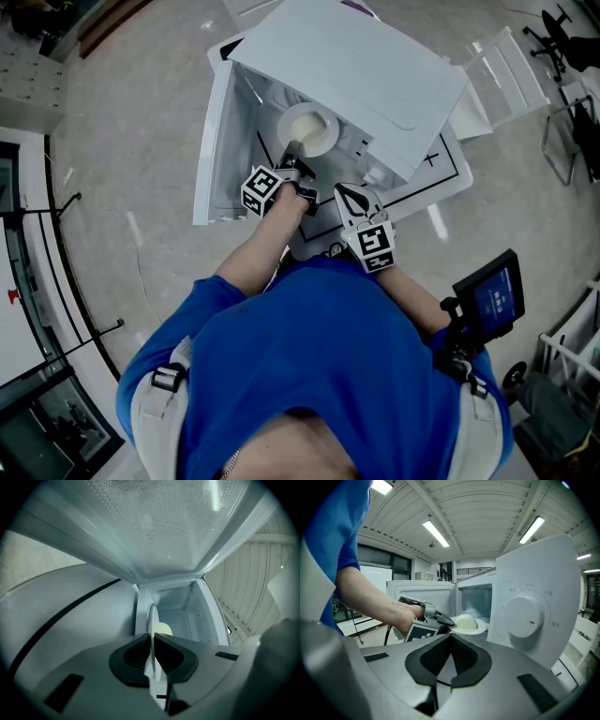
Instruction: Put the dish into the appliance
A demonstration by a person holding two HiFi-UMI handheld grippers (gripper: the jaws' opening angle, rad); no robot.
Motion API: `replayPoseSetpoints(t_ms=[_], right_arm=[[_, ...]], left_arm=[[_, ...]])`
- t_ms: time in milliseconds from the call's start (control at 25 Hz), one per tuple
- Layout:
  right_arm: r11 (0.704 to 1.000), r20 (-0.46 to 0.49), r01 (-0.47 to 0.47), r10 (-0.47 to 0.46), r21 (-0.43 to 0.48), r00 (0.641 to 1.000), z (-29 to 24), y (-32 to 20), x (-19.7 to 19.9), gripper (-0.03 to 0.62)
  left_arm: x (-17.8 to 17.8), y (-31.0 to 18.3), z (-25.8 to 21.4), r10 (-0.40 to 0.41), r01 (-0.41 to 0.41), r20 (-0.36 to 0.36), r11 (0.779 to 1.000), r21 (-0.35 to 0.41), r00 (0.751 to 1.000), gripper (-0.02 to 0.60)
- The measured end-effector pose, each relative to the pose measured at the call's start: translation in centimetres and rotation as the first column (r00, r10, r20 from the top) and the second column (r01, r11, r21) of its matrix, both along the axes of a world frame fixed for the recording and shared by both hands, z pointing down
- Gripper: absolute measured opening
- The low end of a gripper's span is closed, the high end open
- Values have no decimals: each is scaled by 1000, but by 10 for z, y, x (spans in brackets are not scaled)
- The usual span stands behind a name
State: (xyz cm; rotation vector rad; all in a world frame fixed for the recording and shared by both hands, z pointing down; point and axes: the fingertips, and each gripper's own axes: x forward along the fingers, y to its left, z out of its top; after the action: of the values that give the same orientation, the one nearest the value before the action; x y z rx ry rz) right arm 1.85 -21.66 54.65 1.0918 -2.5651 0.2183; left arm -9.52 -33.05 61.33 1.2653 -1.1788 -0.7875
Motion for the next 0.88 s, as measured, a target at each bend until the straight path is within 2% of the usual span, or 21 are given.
replayPoseSetpoints(t_ms=[880], right_arm=[[1000,-23,-30,30,-5,999,1,-5,6,2]], left_arm=[[7,-46,9,23,-22,29,1000,-21,999,18]])
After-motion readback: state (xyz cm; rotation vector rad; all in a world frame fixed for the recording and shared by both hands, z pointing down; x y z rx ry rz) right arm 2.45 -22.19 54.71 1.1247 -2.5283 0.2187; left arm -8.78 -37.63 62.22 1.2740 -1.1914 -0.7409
